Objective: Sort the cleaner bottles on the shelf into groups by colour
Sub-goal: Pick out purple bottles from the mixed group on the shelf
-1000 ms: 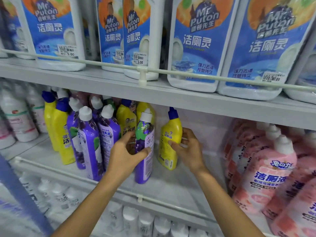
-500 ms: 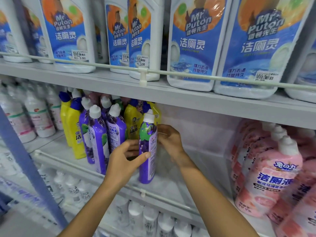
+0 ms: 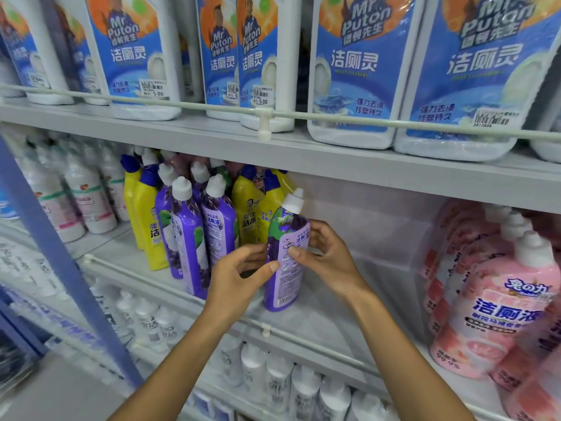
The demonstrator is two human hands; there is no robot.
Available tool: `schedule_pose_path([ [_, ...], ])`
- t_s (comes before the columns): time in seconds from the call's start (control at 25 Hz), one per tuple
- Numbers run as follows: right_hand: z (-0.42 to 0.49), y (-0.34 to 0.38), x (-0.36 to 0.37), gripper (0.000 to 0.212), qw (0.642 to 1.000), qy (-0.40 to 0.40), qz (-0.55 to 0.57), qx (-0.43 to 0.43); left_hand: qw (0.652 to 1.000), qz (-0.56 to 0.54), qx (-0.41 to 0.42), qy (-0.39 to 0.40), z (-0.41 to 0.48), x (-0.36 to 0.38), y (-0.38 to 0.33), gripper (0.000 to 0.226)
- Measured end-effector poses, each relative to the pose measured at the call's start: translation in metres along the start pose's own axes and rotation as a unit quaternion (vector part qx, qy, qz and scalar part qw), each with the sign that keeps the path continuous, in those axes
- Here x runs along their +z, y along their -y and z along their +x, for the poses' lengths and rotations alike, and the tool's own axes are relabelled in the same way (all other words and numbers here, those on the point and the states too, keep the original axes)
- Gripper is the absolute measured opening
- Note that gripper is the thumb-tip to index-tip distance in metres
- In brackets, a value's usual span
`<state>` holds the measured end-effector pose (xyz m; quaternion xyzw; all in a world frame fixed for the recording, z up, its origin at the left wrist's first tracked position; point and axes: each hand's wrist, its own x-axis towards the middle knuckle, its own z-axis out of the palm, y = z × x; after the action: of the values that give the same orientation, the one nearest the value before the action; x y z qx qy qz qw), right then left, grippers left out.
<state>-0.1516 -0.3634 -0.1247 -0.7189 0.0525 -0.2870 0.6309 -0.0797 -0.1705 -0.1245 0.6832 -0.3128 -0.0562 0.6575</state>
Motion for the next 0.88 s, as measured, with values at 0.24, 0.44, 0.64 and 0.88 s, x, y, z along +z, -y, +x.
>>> schedule_pose_path([
  [0.24, 0.0, 0.001, 0.007, 0.051, 0.999, -0.04, -0.011, 0.014, 0.985, 0.018, 0.08, -0.151, 0.017, -0.04, -0.045, 0.021],
  [0.44, -0.002, 0.0, 0.009, 0.051, 0.998, -0.063, -0.025, 0.016, 0.95, 0.137, 0.101, -0.26, 0.033, -0.089, -0.06, 0.037],
  [0.64, -0.006, 0.004, 0.01, 0.051, 0.996, -0.073, -0.049, 0.008, 0.97, 0.187, -0.013, -0.158, 0.033, -0.097, -0.03, 0.062],
  [0.88, -0.013, 0.009, 0.003, 0.051, 0.992, -0.097, -0.085, 0.005, 0.975, 0.139, 0.002, -0.173, 0.019, -0.094, -0.042, 0.043],
])
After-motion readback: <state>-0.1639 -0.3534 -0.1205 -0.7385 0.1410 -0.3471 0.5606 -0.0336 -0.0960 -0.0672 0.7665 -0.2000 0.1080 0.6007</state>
